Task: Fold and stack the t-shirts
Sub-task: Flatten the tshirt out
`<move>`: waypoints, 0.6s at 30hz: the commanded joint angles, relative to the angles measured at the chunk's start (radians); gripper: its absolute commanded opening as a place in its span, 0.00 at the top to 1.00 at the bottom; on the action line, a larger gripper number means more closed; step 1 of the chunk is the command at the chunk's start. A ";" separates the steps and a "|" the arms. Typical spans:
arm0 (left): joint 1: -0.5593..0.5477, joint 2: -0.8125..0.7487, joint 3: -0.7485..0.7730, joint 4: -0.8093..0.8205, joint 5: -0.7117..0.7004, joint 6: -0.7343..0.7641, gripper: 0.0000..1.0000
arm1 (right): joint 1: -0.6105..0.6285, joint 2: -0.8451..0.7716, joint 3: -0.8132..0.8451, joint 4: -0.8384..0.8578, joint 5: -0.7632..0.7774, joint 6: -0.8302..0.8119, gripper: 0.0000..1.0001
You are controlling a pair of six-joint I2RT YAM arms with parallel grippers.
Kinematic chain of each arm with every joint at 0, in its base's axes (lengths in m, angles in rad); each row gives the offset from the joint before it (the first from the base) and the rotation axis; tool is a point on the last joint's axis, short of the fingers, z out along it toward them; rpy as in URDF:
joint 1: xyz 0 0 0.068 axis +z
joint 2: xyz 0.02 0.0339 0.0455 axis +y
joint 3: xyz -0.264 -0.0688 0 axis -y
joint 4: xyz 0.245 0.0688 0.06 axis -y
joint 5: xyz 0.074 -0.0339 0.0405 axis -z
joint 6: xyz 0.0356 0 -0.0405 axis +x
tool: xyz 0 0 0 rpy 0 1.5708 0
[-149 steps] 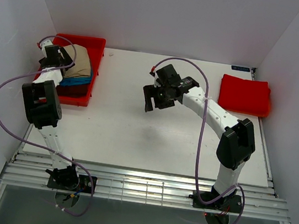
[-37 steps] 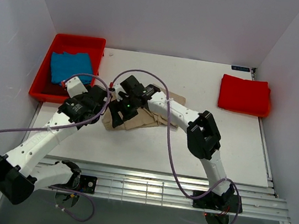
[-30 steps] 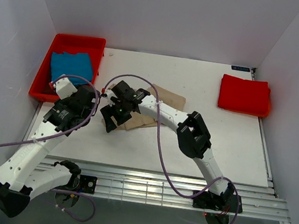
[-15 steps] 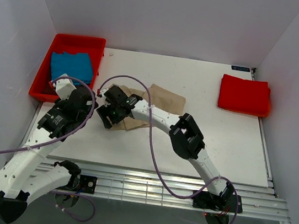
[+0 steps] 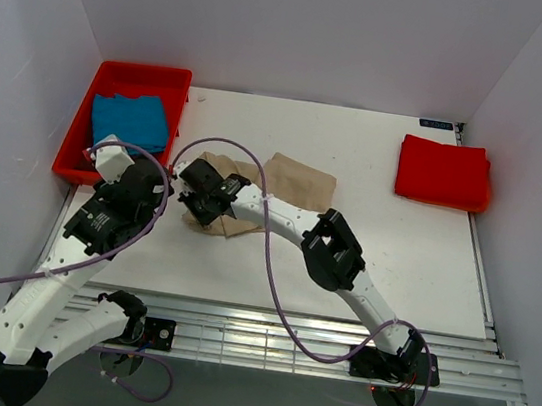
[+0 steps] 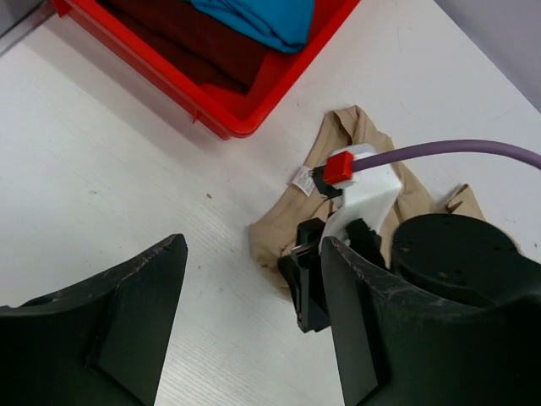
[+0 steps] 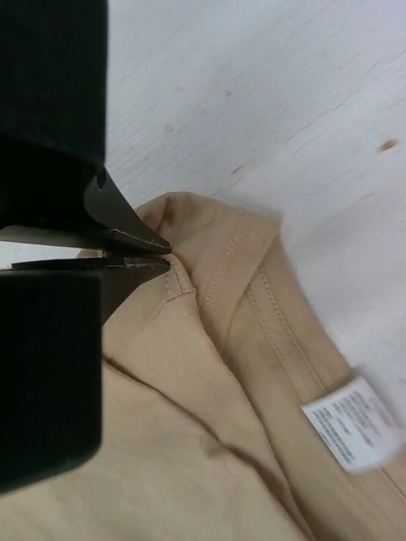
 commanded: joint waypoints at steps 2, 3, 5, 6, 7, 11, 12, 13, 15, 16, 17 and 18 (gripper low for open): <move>0.005 -0.013 0.102 -0.107 -0.176 -0.088 0.25 | 0.007 -0.094 0.209 0.016 0.055 -0.038 0.92; 0.005 -0.027 0.116 -0.127 -0.205 -0.105 0.25 | 0.005 -0.165 0.202 0.036 0.085 -0.038 0.92; 0.005 -0.055 0.135 -0.144 -0.274 -0.117 0.25 | -0.002 -0.259 0.153 0.095 0.110 -0.038 0.92; 0.005 -0.078 0.144 -0.141 -0.290 -0.117 0.25 | -0.006 -0.353 0.100 0.162 0.131 -0.039 0.92; 0.005 -0.087 0.147 -0.141 -0.316 -0.117 0.25 | -0.012 -0.398 0.081 0.192 0.148 -0.047 0.92; 0.005 -0.105 0.156 -0.146 -0.327 -0.122 0.25 | -0.022 -0.537 0.068 0.257 0.284 -0.116 0.92; 0.005 -0.102 0.155 -0.146 -0.321 -0.128 0.25 | -0.027 -0.579 0.067 0.257 0.326 -0.133 0.92; 0.005 -0.099 0.149 -0.144 -0.313 -0.142 0.25 | -0.042 -0.606 0.047 0.260 0.341 -0.133 0.92; 0.005 -0.090 0.142 -0.144 -0.288 -0.154 0.25 | -0.058 -0.705 -0.025 0.289 0.392 -0.131 0.92; 0.005 -0.084 0.133 -0.143 -0.281 -0.168 0.25 | -0.079 -0.739 -0.075 0.322 0.421 -0.131 0.92; 0.005 -0.072 0.127 -0.143 -0.258 -0.174 0.25 | -0.094 -0.767 -0.178 0.323 0.445 -0.121 0.92; 0.005 -0.066 0.123 -0.137 -0.246 -0.179 0.25 | -0.113 -0.817 -0.238 0.320 0.484 -0.107 0.92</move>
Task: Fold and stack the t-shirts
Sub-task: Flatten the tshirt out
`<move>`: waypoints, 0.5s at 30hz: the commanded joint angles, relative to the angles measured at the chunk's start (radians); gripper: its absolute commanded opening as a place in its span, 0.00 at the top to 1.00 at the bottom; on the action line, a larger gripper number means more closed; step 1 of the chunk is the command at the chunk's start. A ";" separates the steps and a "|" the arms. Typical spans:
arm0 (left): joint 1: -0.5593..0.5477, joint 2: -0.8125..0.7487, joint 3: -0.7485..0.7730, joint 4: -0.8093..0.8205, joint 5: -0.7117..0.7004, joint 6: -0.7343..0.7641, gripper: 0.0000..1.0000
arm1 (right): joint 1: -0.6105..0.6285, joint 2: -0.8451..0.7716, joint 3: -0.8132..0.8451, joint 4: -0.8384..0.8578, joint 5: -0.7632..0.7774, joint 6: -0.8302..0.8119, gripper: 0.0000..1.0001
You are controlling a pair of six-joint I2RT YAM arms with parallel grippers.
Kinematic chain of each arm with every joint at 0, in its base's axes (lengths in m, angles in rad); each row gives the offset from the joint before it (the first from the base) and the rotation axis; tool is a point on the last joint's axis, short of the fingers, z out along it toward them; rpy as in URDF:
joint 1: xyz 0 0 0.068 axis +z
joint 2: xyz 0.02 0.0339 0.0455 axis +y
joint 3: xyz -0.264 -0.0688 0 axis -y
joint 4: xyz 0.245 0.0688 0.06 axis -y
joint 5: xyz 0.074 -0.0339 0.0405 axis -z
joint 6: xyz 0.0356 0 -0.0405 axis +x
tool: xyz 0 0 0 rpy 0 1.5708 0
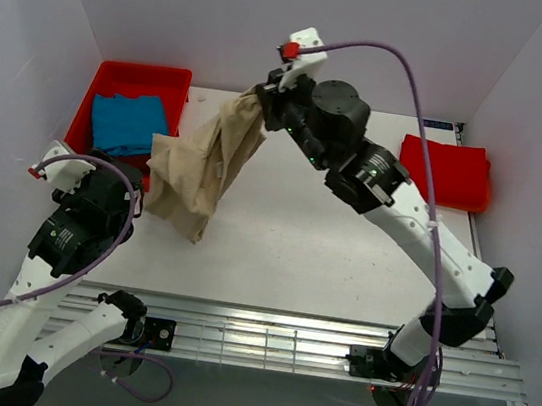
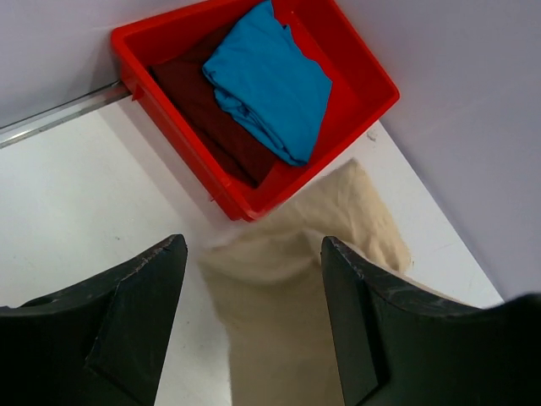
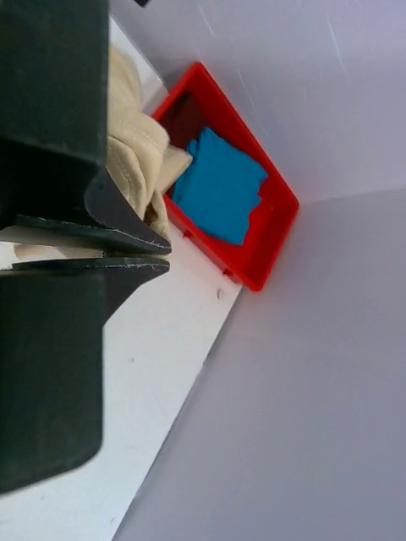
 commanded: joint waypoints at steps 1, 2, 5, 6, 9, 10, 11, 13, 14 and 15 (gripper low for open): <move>0.005 0.037 -0.024 -0.005 0.041 -0.037 0.25 | -0.088 -0.083 -0.225 0.042 0.170 0.049 0.92; 0.005 0.054 -0.027 0.001 0.057 -0.037 0.25 | -0.107 -0.112 -0.379 0.034 0.179 0.079 0.92; 0.005 0.083 -0.055 0.044 0.123 -0.011 0.25 | -0.160 -0.223 -0.611 0.017 0.216 0.194 0.92; 0.005 0.088 -0.066 0.073 0.162 -0.002 0.25 | -0.167 -0.256 -0.735 0.000 0.255 0.222 0.92; 0.005 0.117 -0.106 0.140 0.244 0.053 0.25 | -0.196 -0.287 -0.904 -0.081 0.330 0.321 0.92; 0.005 0.124 -0.119 0.172 0.269 0.079 0.25 | -0.199 -0.287 -0.928 -0.098 0.345 0.337 0.92; 0.005 0.131 -0.135 0.205 0.300 0.111 0.25 | -0.200 -0.283 -0.945 -0.119 0.361 0.361 0.87; 0.005 0.170 -0.167 0.303 0.390 0.203 0.26 | -0.200 -0.260 -0.939 -0.190 0.388 0.381 0.70; 0.005 0.192 -0.175 0.332 0.419 0.239 0.26 | -0.200 -0.252 -0.922 -0.216 0.385 0.390 0.62; 0.005 0.218 -0.176 0.370 0.442 0.286 0.26 | -0.200 -0.246 -0.907 -0.215 0.351 0.383 0.60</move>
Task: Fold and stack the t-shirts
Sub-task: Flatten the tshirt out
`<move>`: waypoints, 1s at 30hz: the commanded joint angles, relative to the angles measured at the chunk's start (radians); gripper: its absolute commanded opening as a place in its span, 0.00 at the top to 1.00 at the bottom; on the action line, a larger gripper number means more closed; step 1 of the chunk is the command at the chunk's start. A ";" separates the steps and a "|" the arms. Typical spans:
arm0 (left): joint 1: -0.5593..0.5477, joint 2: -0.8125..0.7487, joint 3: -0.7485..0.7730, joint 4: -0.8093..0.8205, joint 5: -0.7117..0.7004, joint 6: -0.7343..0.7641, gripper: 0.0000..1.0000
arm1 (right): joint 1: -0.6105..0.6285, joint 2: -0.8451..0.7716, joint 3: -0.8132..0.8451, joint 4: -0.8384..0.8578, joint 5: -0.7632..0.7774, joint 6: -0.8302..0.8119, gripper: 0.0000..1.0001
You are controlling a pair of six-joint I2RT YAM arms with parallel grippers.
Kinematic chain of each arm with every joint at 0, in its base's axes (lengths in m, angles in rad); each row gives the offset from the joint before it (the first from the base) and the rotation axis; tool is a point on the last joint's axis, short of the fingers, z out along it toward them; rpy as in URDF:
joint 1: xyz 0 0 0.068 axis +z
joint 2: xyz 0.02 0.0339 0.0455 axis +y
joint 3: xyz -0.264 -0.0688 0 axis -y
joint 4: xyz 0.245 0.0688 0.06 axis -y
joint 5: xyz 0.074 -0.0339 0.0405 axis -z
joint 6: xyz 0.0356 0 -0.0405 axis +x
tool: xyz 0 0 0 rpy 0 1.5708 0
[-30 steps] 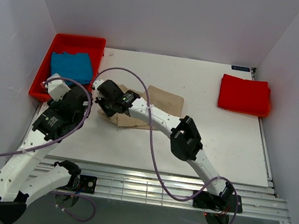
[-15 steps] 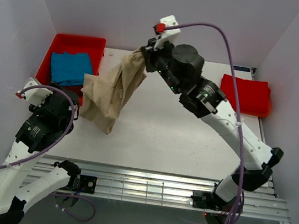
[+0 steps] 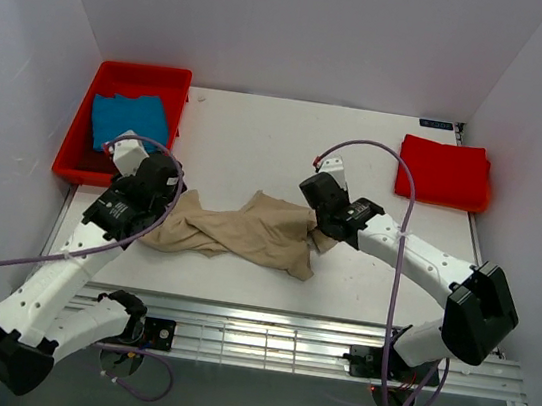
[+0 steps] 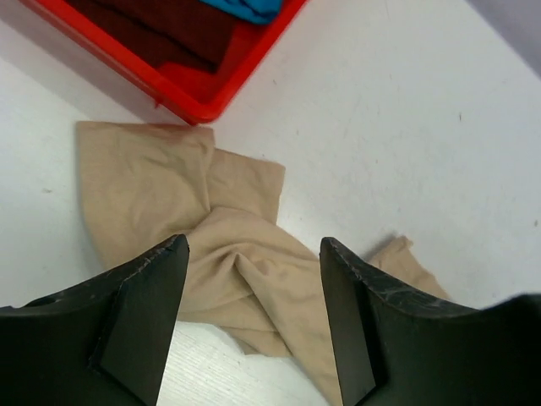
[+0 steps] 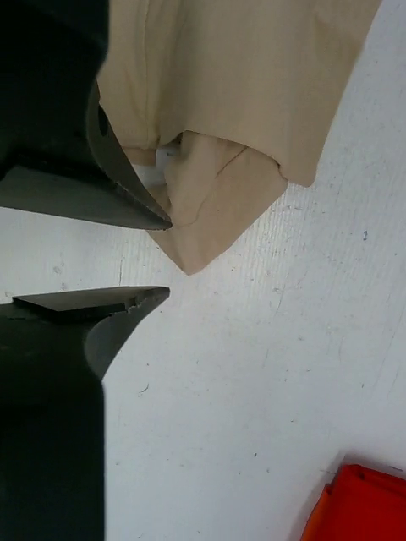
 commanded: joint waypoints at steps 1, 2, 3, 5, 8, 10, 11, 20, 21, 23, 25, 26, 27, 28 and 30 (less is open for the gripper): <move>0.005 0.099 -0.015 0.174 0.182 0.172 0.27 | -0.002 -0.038 0.095 0.005 0.031 0.059 0.59; 0.005 0.129 -0.010 0.188 0.199 0.195 0.27 | 0.000 -0.049 0.099 0.036 -0.056 0.038 0.56; 0.005 0.159 0.002 0.203 0.209 0.216 0.27 | 0.001 -0.056 0.094 0.079 -0.101 -0.010 0.55; 0.005 0.235 0.008 0.223 0.234 0.243 0.28 | 0.001 -0.055 0.093 0.157 -0.187 -0.022 0.49; 0.008 0.313 0.012 0.261 0.240 0.272 0.28 | 0.001 0.034 0.096 0.203 -0.345 -0.042 0.49; 0.012 0.353 0.012 0.281 0.231 0.293 0.28 | -0.003 0.087 0.097 0.216 -0.361 -0.050 0.51; 0.017 0.389 0.013 0.283 0.219 0.298 0.28 | -0.003 0.145 0.108 0.229 -0.383 -0.055 0.53; 0.066 0.370 -0.028 0.332 0.233 0.329 0.28 | -0.028 0.347 0.209 0.256 -0.388 -0.096 0.62; 0.070 0.364 -0.030 0.331 0.234 0.330 0.28 | -0.034 0.350 0.211 0.254 -0.385 -0.098 0.62; 0.078 0.353 -0.036 0.328 0.237 0.335 0.28 | -0.041 0.342 0.218 0.254 -0.373 -0.098 0.62; 0.086 0.339 -0.048 0.328 0.240 0.341 0.28 | -0.058 0.330 0.215 0.256 -0.368 -0.099 0.62; 0.089 0.336 -0.053 0.329 0.243 0.345 0.28 | -0.070 0.321 0.215 0.256 -0.361 -0.101 0.62; 0.098 0.338 -0.067 0.331 0.245 0.347 0.28 | -0.077 0.318 0.215 0.254 -0.356 -0.108 0.62; 0.103 0.345 -0.073 0.328 0.246 0.352 0.28 | -0.084 0.315 0.212 0.253 -0.348 -0.110 0.62; 0.120 0.362 -0.100 0.324 0.230 0.350 0.28 | -0.112 0.310 0.206 0.254 -0.354 -0.110 0.62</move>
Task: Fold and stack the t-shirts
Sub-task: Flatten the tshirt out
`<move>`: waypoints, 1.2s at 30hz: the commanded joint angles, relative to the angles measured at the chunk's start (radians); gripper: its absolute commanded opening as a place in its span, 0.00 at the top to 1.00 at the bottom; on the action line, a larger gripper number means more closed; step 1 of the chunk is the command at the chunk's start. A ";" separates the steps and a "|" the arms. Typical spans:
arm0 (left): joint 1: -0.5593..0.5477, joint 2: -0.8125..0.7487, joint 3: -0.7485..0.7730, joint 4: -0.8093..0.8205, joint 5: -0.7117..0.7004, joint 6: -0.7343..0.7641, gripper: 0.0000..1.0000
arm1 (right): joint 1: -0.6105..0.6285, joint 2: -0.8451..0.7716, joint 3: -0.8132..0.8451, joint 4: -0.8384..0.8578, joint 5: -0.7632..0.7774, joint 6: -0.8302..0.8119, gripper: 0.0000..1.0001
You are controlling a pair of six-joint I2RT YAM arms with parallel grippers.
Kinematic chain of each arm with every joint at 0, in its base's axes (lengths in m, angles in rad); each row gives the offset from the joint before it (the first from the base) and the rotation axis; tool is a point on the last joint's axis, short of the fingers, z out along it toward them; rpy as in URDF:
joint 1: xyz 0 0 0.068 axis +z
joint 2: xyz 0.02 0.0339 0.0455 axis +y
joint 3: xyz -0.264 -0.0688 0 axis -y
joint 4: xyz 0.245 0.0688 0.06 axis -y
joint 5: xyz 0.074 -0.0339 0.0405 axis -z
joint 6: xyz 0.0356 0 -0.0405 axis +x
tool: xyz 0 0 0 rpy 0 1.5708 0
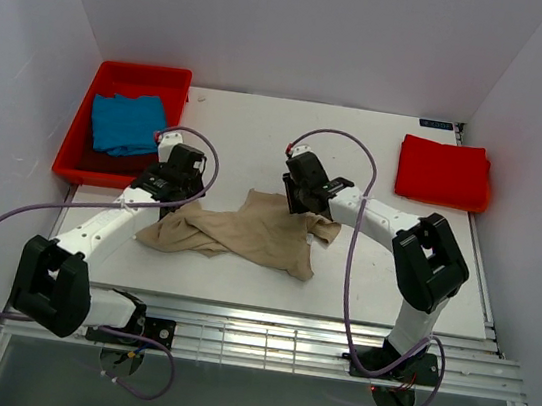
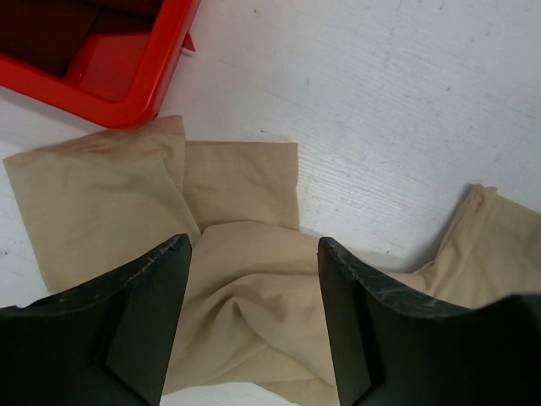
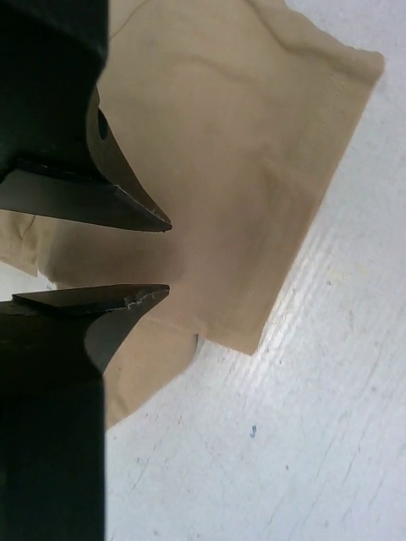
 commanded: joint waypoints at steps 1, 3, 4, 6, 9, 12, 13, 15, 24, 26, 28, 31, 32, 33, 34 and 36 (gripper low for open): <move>0.028 -0.004 -0.048 0.012 -0.015 0.017 0.28 | -0.044 -0.050 0.023 0.027 0.017 -0.014 0.62; 0.051 0.030 -0.071 0.048 -0.035 0.031 0.28 | -0.062 -0.056 0.008 0.029 0.011 -0.014 0.62; 0.059 0.041 -0.091 0.061 -0.041 0.037 0.28 | -0.067 -0.056 0.005 0.029 0.010 -0.014 0.62; 0.080 0.068 -0.106 0.112 -0.067 0.062 0.28 | -0.078 -0.059 -0.005 0.030 0.002 -0.014 0.62; 0.123 0.096 -0.118 0.178 -0.090 0.094 0.28 | -0.089 -0.063 -0.017 0.032 0.001 -0.014 0.62; 0.175 0.123 -0.125 0.258 -0.085 0.137 0.29 | -0.101 -0.063 -0.025 0.035 -0.006 -0.011 0.63; 0.188 0.136 -0.122 0.272 -0.082 0.145 0.29 | -0.102 -0.062 -0.026 0.035 -0.006 -0.008 0.63; 0.220 0.166 -0.109 0.307 -0.072 0.168 0.29 | -0.107 -0.059 -0.026 0.033 -0.009 -0.008 0.63; 0.245 0.236 -0.080 0.316 -0.025 0.172 0.36 | -0.110 -0.054 -0.035 0.032 -0.015 0.000 0.64; 0.246 0.220 -0.089 0.312 -0.022 0.154 0.41 | -0.110 -0.053 -0.035 0.030 -0.016 0.000 0.64; 0.245 0.216 -0.100 0.316 -0.018 0.152 0.44 | -0.110 -0.050 -0.037 0.030 -0.016 0.003 0.66; 0.245 0.239 -0.097 0.321 -0.012 0.155 0.46 | -0.112 -0.033 -0.032 0.029 -0.038 0.011 0.68; 0.245 0.258 -0.094 0.319 -0.006 0.157 0.47 | -0.113 -0.030 -0.029 0.016 -0.039 0.014 0.69; 0.246 0.269 -0.091 0.318 0.002 0.156 0.48 | -0.113 -0.028 -0.031 0.015 -0.045 0.015 0.69; 0.245 0.278 -0.086 0.316 0.008 0.156 0.48 | -0.113 -0.028 -0.031 0.015 -0.047 0.019 0.69; 0.245 0.308 -0.077 0.307 0.022 0.152 0.49 | -0.113 -0.031 -0.038 0.018 -0.049 0.023 0.69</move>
